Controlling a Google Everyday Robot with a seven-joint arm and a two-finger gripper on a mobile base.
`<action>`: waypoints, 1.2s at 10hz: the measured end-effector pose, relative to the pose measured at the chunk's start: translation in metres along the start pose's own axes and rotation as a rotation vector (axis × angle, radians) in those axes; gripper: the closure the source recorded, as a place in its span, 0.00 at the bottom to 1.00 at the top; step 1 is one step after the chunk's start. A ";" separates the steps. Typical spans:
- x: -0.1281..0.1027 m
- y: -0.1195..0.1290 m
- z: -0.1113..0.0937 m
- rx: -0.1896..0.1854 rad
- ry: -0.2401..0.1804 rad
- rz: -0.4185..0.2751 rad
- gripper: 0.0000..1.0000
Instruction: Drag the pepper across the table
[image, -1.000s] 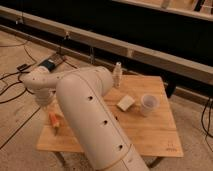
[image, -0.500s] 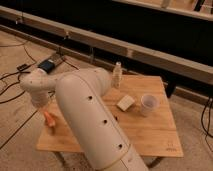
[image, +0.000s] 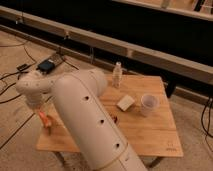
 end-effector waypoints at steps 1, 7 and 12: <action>-0.004 0.005 0.001 -0.003 -0.001 -0.011 1.00; -0.029 0.039 0.006 -0.030 -0.009 -0.081 0.68; -0.035 0.049 0.012 -0.050 -0.005 -0.107 0.23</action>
